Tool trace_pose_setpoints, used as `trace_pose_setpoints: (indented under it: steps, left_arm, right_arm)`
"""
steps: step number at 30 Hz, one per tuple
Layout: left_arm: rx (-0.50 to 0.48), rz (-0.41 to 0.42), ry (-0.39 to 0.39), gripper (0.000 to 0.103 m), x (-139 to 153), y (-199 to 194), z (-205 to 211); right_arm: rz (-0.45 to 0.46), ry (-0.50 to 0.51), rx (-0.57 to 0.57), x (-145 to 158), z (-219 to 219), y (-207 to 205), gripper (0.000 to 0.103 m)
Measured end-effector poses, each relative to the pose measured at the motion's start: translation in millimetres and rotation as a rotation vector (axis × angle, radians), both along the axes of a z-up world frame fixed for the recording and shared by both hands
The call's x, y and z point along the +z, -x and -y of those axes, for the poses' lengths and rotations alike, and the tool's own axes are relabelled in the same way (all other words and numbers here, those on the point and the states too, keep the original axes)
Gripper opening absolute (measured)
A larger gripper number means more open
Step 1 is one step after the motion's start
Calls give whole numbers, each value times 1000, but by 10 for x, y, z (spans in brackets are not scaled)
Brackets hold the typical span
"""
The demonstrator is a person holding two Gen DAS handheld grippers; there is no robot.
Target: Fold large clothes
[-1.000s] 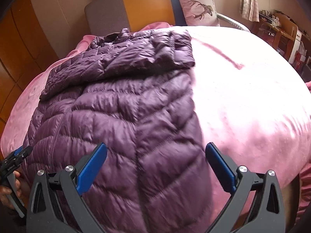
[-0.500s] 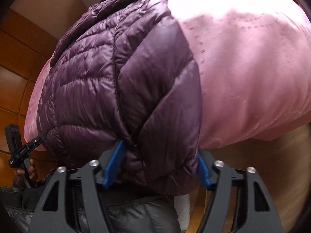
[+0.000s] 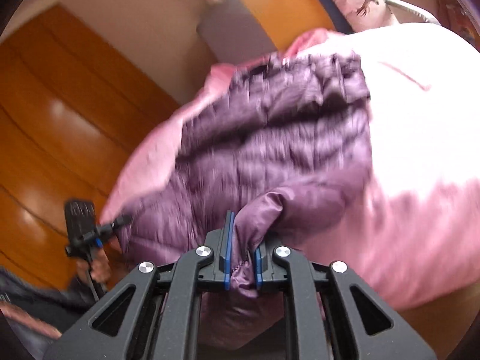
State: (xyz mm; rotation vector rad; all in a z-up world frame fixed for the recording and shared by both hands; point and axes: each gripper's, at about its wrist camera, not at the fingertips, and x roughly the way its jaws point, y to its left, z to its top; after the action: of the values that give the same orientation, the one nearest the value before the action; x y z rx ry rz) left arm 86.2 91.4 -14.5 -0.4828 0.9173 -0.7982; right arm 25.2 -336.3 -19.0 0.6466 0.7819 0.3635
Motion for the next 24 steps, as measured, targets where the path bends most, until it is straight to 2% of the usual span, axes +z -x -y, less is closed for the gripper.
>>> trace_pose_setpoints:
  steps: [5, 11, 14, 15, 16, 17, 18, 19, 20, 21, 22, 24]
  left_arm:
    - [28, -24, 75, 8, 132, -413, 81]
    - [106, -102, 79, 8, 100, -1013, 207]
    - [152, -149, 76, 11, 74, -1271, 239]
    - [171, -163, 71, 17, 73, -1357, 249]
    - [181, -171, 69, 26, 82, -1404, 244]
    - [187, -179, 75, 32, 83, -1455, 238]
    - [192, -189, 93, 49, 84, -1473, 212]
    - [208, -203, 130, 65, 80, -1487, 157]
    - [229, -209, 155, 70, 79, -1494, 102]
    - [255, -208, 167, 74, 87, -1494, 46]
    - [283, -197, 163, 76, 105, -1505, -9]
    - [310, -179, 139, 76, 116, -1507, -85]
  right_arm:
    - [-26, -51, -123, -52, 268, -386, 10]
    - [-69, -94, -200, -121, 567, -837, 11]
    - [-83, -92, -219, -144, 671, -1020, 17]
    - [-85, -94, -224, -149, 696, -1074, 22]
    - [-85, -105, -231, -161, 724, -1119, 35]
    - [-83, -128, -237, -187, 760, -1165, 44]
    - [-75, -154, -243, -192, 794, -1193, 60]
    - [-65, -169, -250, -201, 821, -1223, 73]
    - [-52, -182, -258, -201, 845, -1238, 79]
    - [-42, -198, -269, -204, 863, -1252, 91]
    - [-31, -216, -283, -195, 891, -1247, 96]
    - [-8, -233, -292, -181, 948, -1207, 97]
